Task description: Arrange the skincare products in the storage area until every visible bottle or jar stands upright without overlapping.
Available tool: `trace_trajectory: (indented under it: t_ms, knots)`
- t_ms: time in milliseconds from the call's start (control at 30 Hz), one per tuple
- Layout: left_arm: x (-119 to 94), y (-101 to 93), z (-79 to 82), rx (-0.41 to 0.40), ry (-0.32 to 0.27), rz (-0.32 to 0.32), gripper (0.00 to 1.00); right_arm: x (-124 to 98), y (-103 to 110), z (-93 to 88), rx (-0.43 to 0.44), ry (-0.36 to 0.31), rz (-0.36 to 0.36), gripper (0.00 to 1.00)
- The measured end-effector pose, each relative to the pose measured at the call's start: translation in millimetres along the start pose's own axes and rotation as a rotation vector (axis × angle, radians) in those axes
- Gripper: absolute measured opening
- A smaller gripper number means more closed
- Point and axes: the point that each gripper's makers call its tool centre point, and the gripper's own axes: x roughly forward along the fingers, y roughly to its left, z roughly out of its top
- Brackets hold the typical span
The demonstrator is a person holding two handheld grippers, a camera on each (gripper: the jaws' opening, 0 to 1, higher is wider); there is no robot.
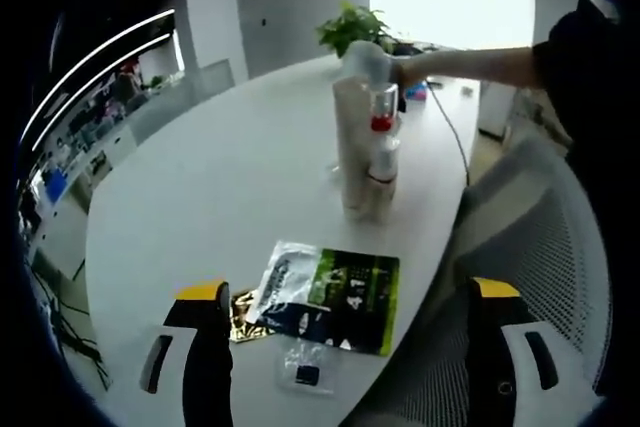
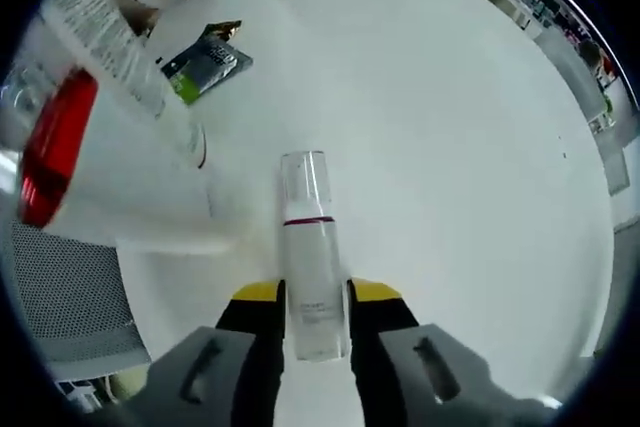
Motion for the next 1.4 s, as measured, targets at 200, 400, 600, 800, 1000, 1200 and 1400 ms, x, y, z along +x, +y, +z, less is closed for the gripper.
trace_trajectory:
  t_ms: [200, 400, 600, 800, 1000, 1200, 1400]
  knots:
    - [0.6, -1.3, 0.4, 0.001, -0.001, 0.002, 0.97, -1.0, 1.6, -1.7, 0.016, 0.001, -0.015, 0.20]
    - [-1.8, -2.4, 3.0, -0.003, -0.013, 0.006, 0.97, -4.2, 4.6, -6.5, 0.044, -0.029, -0.050, 0.19]
    - [-9.5, -0.9, 4.8, -0.007, -0.028, 0.026, 0.97, -16.6, 5.1, -12.8, 0.073, -0.086, -0.087, 0.19]
    - [-13.8, 0.0, 4.6, -0.022, -0.045, 0.054, 0.97, -59.1, -11.6, -10.0, 0.243, -0.303, -0.223, 0.19]
    - [-17.5, -5.1, 6.7, -0.024, -0.066, 0.070, 0.97, -109.9, -16.6, -13.4, 0.328, -0.468, -0.337, 0.19]
    - [-21.5, -7.7, 12.9, -0.040, -0.105, 0.103, 0.97, -157.7, -1.5, -1.1, 0.337, -0.628, -0.382, 0.19]
    - [-29.0, -4.1, 27.8, -0.112, -0.207, 0.131, 0.86, -212.8, 27.5, 24.1, 0.327, -0.837, -0.356, 0.19]
